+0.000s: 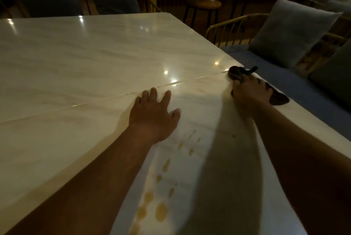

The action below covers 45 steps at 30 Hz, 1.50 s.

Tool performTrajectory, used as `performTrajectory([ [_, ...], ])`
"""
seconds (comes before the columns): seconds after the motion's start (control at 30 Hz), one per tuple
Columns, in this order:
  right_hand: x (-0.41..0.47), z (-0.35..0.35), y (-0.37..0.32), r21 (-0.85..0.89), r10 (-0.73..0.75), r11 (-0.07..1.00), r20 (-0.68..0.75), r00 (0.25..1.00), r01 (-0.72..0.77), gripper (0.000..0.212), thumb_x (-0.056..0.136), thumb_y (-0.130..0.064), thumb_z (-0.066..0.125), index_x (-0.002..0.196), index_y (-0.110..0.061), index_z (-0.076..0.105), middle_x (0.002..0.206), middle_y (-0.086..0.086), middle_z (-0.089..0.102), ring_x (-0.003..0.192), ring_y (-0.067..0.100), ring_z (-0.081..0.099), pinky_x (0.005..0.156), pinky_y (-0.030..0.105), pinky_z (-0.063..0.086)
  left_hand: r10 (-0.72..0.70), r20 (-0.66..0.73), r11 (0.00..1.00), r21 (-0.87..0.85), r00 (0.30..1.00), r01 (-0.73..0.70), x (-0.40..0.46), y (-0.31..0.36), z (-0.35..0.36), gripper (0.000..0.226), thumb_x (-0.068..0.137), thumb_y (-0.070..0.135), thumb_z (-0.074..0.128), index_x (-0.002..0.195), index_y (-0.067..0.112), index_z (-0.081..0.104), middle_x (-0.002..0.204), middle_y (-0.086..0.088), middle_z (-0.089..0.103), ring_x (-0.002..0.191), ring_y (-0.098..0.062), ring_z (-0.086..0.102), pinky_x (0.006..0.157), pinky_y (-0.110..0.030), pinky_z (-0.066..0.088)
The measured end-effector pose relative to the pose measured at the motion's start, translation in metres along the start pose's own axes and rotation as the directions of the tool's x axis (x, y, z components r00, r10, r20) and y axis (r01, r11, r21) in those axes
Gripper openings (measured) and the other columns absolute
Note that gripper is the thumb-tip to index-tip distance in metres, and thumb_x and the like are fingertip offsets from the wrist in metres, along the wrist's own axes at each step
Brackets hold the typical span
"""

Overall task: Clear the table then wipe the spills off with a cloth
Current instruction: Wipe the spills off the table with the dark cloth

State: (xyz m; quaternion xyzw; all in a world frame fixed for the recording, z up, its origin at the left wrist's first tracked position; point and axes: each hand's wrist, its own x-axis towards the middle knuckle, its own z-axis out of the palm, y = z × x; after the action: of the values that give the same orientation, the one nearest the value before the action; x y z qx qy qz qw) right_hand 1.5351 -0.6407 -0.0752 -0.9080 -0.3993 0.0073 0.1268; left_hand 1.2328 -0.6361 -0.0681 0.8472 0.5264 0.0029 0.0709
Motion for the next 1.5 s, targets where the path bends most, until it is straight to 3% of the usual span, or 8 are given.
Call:
performTrajectory([
  [0.17, -0.054, 0.005, 0.0, 0.041, -0.544, 0.838, -0.012, 0.839, 0.544, 0.047, 0.104, -0.045, 0.035, 0.15, -0.033, 0.038, 0.155, -0.001, 0.04, 0.14, 0.025, 0.037, 0.112, 0.048, 0.032, 0.001, 0.028, 1.0, -0.015, 1.0, 0.0, -0.003, -0.002, -0.006, 0.072, 0.1, 0.066, 0.022, 0.162, 0.033, 0.004, 0.17, -0.011, -0.001, 0.156, -0.031, -0.001, 0.126, -0.045, 0.003],
  [0.37, -0.037, -0.019, 0.066, -0.013, -0.078, 0.997, 0.033, 0.996, 0.078, 0.053, 0.102, -0.047, 0.032, 0.152, -0.028, 0.032, 0.156, 0.008, 0.035, 0.143, 0.033, 0.031, 0.115, 0.059, 0.024, 0.001, 0.08, 0.999, -0.038, 0.997, 0.002, -0.038, -0.01, -0.013, 0.071, 0.101, 0.065, 0.024, 0.162, 0.035, 0.003, 0.17, -0.008, -0.004, 0.156, -0.031, -0.002, 0.126, -0.045, 0.004],
  [0.5, -0.113, -0.008, 0.0, 0.036, -0.335, 0.941, -0.034, 0.942, 0.336, 0.052, 0.098, -0.047, 0.031, 0.147, -0.033, 0.04, 0.152, 0.001, 0.042, 0.137, 0.027, 0.037, 0.108, 0.049, 0.031, -0.015, 0.1, 0.998, -0.061, 0.995, 0.022, -0.064, -0.016, -0.018, 0.068, 0.102, 0.063, 0.026, 0.162, 0.038, 0.005, 0.171, -0.004, -0.003, 0.156, -0.028, 0.0, 0.125, -0.044, 0.009],
  [0.63, -0.198, -0.006, -0.024, 0.085, -0.652, 0.758, 0.075, 0.754, 0.647, 0.065, 0.093, -0.057, 0.014, 0.151, -0.035, 0.035, 0.159, -0.007, 0.033, 0.146, 0.022, 0.027, 0.113, 0.048, 0.026, -0.042, 0.099, 0.998, -0.051, 0.994, 0.047, -0.097, -0.026, -0.021, 0.063, 0.104, 0.058, 0.027, 0.161, 0.042, 0.007, 0.17, -0.003, 0.002, 0.155, -0.027, 0.005, 0.123, -0.044, 0.017],
  [0.9, -0.161, -0.009, -0.022, 0.038, -0.264, 0.964, 0.092, 0.96, 0.262, 0.056, 0.1, -0.05, 0.026, 0.153, -0.033, 0.029, 0.161, 0.0, 0.026, 0.148, 0.027, 0.02, 0.117, 0.054, 0.016, -0.125, 0.124, 0.99, -0.051, 0.984, 0.132, -0.195, -0.075, -0.022, 0.06, 0.103, 0.057, 0.026, 0.159, 0.048, 0.006, 0.17, 0.003, 0.001, 0.156, -0.024, 0.004, 0.121, -0.044, 0.024],
  [1.13, -0.302, -0.013, -0.054, 0.101, -0.788, 0.614, 0.132, 0.601, 0.783, 0.054, 0.1, -0.048, 0.025, 0.151, -0.034, 0.037, 0.159, -0.004, 0.034, 0.146, 0.026, 0.03, 0.113, 0.05, 0.026, -0.132, 0.126, 0.989, -0.048, 0.983, 0.139, -0.244, -0.086, -0.018, 0.062, 0.104, 0.054, 0.029, 0.16, 0.045, 0.005, 0.171, -0.001, 0.0, 0.156, -0.026, 0.003, 0.122, -0.041, 0.022],
  [1.33, -0.252, -0.008, -0.051, 0.036, -0.377, 0.926, 0.102, 0.92, 0.376, 0.054, 0.102, -0.05, 0.027, 0.154, -0.037, 0.028, 0.163, -0.002, 0.025, 0.15, 0.025, 0.019, 0.118, 0.051, 0.016, -0.132, 0.135, 0.99, -0.033, 0.982, 0.137, -0.28, -0.089, -0.016, 0.067, 0.103, 0.058, 0.027, 0.162, 0.039, 0.003, 0.171, -0.006, -0.003, 0.156, -0.03, 0.0, 0.125, -0.04, 0.011],
  [1.5, -0.372, -0.016, -0.072, 0.096, -0.661, 0.75, 0.097, 0.744, 0.654, 0.057, 0.098, -0.051, 0.023, 0.152, -0.035, 0.033, 0.161, -0.004, 0.028, 0.148, 0.028, 0.023, 0.115, 0.053, 0.02, -0.112, 0.114, 0.991, -0.06, 0.987, 0.12, -0.302, -0.092, -0.015, 0.066, 0.103, 0.056, 0.031, 0.162, 0.036, 0.009, 0.17, -0.008, 0.001, 0.156, -0.03, 0.003, 0.124, -0.04, 0.013],
])
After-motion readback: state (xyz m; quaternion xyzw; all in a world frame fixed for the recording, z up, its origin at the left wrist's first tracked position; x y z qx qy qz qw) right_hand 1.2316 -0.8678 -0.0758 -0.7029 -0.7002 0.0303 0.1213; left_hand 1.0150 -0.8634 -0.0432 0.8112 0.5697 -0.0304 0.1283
